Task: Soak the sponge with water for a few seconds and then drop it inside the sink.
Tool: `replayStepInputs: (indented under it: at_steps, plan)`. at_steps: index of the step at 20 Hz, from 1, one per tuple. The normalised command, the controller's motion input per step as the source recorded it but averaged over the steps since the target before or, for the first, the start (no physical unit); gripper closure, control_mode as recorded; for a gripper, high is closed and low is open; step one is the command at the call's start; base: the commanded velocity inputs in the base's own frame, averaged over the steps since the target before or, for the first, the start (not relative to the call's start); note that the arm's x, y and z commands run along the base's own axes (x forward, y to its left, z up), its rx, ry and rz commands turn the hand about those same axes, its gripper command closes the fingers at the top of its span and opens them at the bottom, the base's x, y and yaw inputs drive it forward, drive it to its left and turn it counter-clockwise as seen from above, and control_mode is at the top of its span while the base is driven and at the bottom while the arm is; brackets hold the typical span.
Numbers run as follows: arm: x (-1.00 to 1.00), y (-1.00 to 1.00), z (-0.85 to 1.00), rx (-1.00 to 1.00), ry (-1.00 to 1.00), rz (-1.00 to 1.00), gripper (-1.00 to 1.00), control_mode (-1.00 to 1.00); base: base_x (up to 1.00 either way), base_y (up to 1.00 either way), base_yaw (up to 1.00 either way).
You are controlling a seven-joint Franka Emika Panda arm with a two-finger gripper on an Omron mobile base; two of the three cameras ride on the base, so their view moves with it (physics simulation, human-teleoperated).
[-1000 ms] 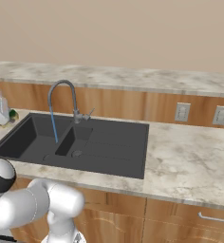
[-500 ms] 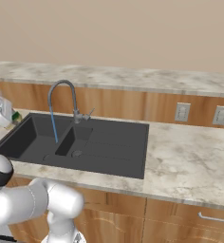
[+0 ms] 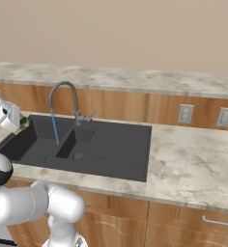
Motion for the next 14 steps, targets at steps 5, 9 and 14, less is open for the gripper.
replayStepInputs:
  at_steps: [5,9,14]
  plan:
    - [0.26,-0.04,-0.34,0.00,-0.01,-0.01,1.00,-1.00,0.00,0.00,0.00]
    - [0.31,-0.03,-0.29,0.00,0.00,0.00,1.00,-1.00,0.00,0.00,0.00]
    - [0.36,-0.04,-0.25,0.00,0.00,-0.01,1.00,-1.00,0.00,0.00,0.00]
